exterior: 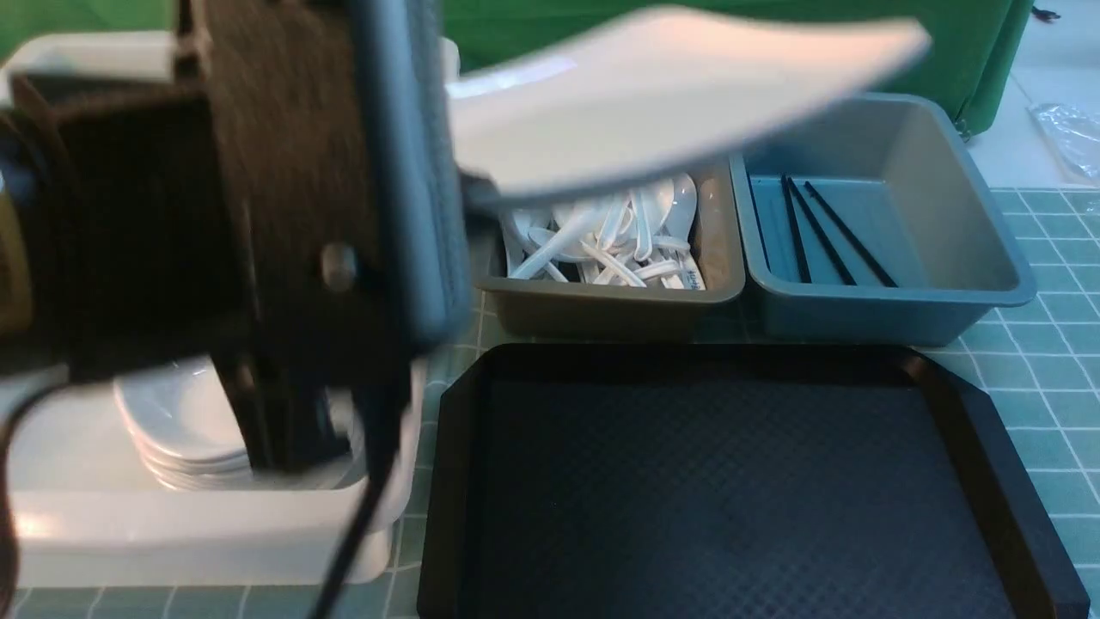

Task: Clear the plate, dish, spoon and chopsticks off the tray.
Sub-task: Use the left arm to put the plate into the large storage box on the left

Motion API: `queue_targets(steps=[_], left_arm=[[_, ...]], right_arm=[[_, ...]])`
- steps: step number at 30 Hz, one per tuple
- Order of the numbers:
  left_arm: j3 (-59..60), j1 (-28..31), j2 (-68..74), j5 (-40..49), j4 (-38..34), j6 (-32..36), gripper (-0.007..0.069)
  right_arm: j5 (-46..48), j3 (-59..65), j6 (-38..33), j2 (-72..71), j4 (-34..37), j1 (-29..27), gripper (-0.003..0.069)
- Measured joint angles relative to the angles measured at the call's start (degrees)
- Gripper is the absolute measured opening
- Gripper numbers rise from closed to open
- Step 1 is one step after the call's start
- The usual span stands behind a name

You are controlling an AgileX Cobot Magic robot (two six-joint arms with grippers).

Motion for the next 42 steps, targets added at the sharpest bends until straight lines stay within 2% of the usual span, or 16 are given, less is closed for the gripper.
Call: queue_targets(steps=[2,4,5,7,11,13,22,29,36,40,42], left_arm=[[0.0,6.59,1.06,-0.02,3.45,-1.9,0.0036],[-0.06,15.33,3.08,-0.09,3.32,-2.11,0.0034],[-0.1,16.24,3.58,-0.16,3.09,-1.96,0.0034],[-0.1,27.95,7.96,-2.04,-3.58,0.92,0.0032],[-0.1,38.89,15.83,-4.85,-11.46,2.77,0.0033],[-0.1,41.59,20.06,-5.55,-12.6,3.71,0.0033],[-0.1,42.3,30.02,-9.82,-9.48,3.88,0.0023],[-0.1,39.43,31.23,-10.68,-10.06,3.82,0.002],[-0.37,37.99,34.04,-10.52,-9.47,-3.28,0.002],[-0.37,37.99,34.71,-10.61,-9.41,-4.15,0.0029],[-0.37,37.99,34.74,-10.81,-9.41,-4.16,0.0068]], right_arm=[[-1.09,0.05,-0.39,0.86,0.01,0.0,0.002],[-2.39,0.05,-0.58,1.7,0.01,0.0,0.002],[-2.49,0.05,-0.58,1.78,0.01,0.0,0.002],[-3.45,0.05,-1.07,2.37,-0.06,0.0,0.002],[-3.47,0.05,-1.94,2.49,-0.06,0.0,0.002],[-3.02,0.05,-2.12,2.44,-0.06,0.0,0.002],[-0.87,0.05,-2.25,2.44,-0.06,0.0,0.002],[-0.21,0.05,-3.1,2.44,-0.06,0.0,0.002],[0.06,0.05,-3.73,2.44,0.95,0.0,0.002],[0.29,0.05,-4.6,2.44,2.02,0.0,0.002],[0.43,0.05,-5.11,2.44,3.21,0.0,0.002]])
